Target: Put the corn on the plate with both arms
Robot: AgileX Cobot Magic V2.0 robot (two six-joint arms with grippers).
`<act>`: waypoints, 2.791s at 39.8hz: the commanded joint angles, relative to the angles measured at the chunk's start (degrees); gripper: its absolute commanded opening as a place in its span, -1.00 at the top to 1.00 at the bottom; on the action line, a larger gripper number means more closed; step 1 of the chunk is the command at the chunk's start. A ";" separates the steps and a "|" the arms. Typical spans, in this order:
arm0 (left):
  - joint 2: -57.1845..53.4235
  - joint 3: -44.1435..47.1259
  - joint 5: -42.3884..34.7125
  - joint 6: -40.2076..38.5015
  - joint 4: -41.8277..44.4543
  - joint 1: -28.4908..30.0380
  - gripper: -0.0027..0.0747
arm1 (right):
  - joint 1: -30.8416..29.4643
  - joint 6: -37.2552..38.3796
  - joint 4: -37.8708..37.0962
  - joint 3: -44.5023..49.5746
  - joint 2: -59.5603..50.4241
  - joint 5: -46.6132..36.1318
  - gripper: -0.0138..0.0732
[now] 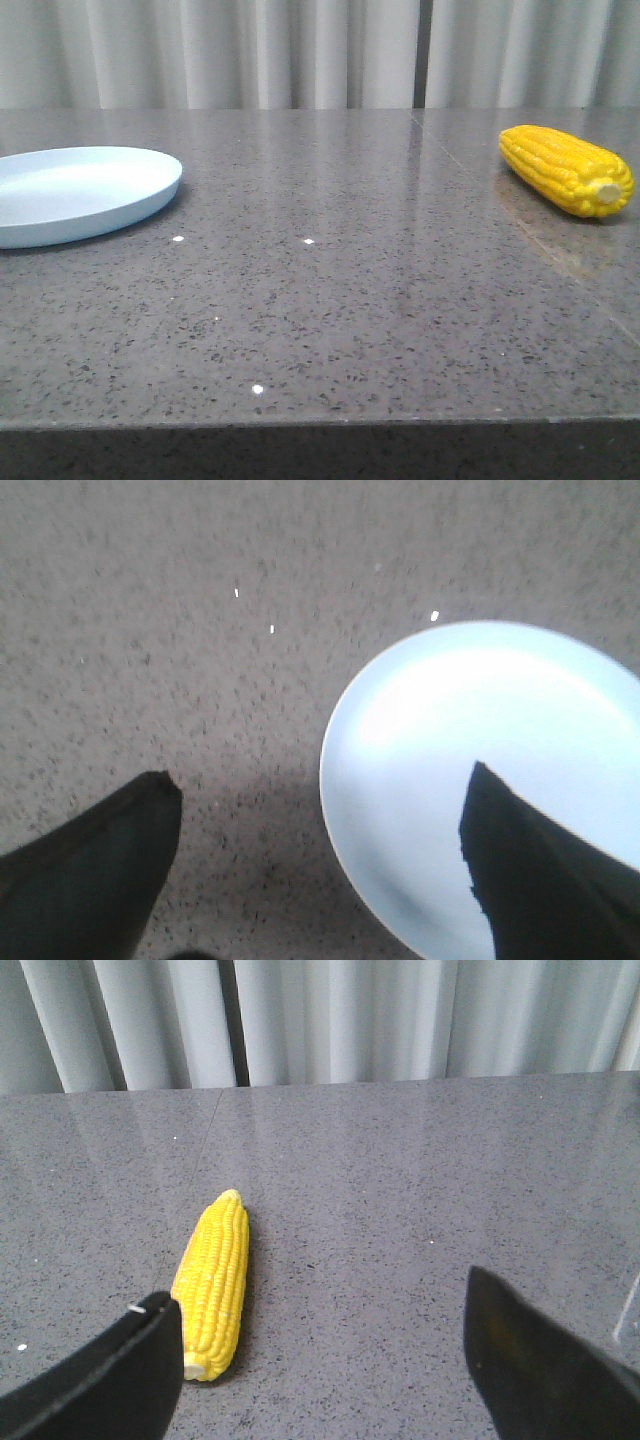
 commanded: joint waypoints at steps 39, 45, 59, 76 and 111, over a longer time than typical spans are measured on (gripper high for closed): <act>25.13 -13.05 10.39 -0.09 -4.15 -0.41 0.90 | -0.22 -0.59 -1.05 -1.93 0.81 -4.52 -0.70; 25.03 -13.93 10.82 0.05 -5.10 -0.45 0.98 | -0.22 -0.59 -1.05 -1.93 0.81 -4.52 -0.70; 25.03 -24.74 19.46 0.05 -21.48 -1.13 0.98 | -0.22 -0.59 -1.05 -1.93 0.81 -4.52 -0.70; 29.25 -25.83 9.73 -1.78 -24.82 -16.08 0.98 | -0.22 -0.59 -1.05 -1.93 0.81 -4.48 -0.70; 22.16 -25.18 7.26 1.35 -16.42 -14.63 -0.23 | -0.22 -0.59 -1.05 -1.93 0.81 -4.48 -0.70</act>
